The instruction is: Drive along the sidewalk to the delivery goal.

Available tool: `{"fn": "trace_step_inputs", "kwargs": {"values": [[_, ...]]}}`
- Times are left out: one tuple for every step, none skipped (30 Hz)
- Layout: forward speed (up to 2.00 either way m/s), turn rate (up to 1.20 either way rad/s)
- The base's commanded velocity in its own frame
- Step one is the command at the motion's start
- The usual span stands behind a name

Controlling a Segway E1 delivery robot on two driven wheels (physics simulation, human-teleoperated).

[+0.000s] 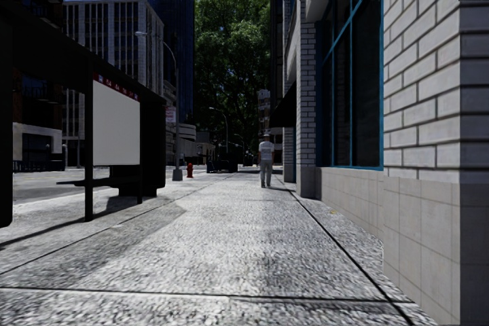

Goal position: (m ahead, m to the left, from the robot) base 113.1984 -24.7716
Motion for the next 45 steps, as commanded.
{"fn": "trace_step_inputs", "kwargs": {"values": [[2.00,0.00],[2.00,0.00],[2.00,0.00],[2.00,0.00],[2.00,0.00],[2.00,0.00],[2.00,0.00],[2.00,0.00],[2.00,0.00],[2.00,0.00],[2.00,0.00],[2.00,0.00],[2.00,0.00],[2.00,0.00],[2.00,0.00],[2.00,0.00],[2.00,0.00],[2.00,0.00],[2.00,0.00],[2.00,0.00],[2.00,0.00],[2.00,0.00],[2.00,0.00],[2.00,0.00],[2.00,0.00],[2.00,0.00],[2.00,0.00],[2.00,0.00],[2.00,0.00],[2.00,0.00],[2.00,0.00],[2.00,0.00],[2.00,0.00],[2.00,0.00],[2.00,0.00],[2.00,0.00],[2.00,0.00],[2.00,0.00],[2.00,0.00],[2.00,0.00],[2.00,0.00],[2.00,0.00],[2.00,0.00],[2.00,0.00],[2.00,0.00]]}}
